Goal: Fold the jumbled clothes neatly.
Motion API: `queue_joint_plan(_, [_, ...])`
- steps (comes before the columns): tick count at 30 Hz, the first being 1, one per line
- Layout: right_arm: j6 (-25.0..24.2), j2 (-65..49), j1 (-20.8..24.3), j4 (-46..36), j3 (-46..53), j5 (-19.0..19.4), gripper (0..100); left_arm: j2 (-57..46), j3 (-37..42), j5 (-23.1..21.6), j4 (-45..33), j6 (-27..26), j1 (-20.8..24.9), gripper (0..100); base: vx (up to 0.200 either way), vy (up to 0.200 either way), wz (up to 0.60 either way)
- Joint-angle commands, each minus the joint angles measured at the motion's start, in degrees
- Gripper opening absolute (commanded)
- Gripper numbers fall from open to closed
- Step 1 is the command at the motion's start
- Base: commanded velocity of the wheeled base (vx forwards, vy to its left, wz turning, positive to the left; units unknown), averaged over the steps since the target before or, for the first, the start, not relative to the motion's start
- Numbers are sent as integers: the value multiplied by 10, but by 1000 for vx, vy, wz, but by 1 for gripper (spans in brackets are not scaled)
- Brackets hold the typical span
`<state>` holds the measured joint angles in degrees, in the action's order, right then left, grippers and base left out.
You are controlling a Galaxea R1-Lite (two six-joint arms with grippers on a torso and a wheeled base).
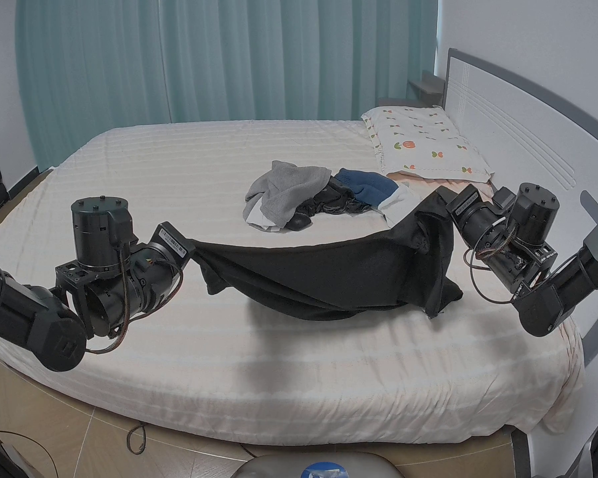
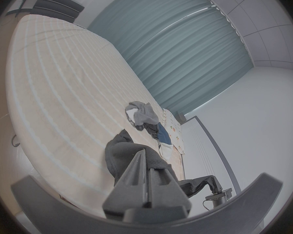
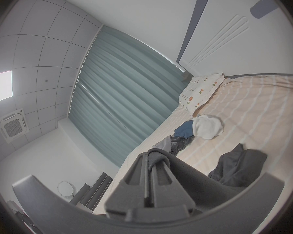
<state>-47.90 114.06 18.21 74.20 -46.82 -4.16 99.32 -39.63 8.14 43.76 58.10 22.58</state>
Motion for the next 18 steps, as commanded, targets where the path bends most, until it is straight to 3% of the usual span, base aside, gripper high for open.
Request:
queue_joint_plan(1, [2,20,12,1,-28,-4,0,-8,1,0,0,1,-9,0,0,200,0])
queue_joint_plan(11, [59,30,48,1,-74,-8,0,-21,0,1,0,-3,-19,0,0,200,0])
queue_joint_plan(18, [60,32,46,2,-82,-8,0,-27,0,0,0,-4,-26,0,0,200,0])
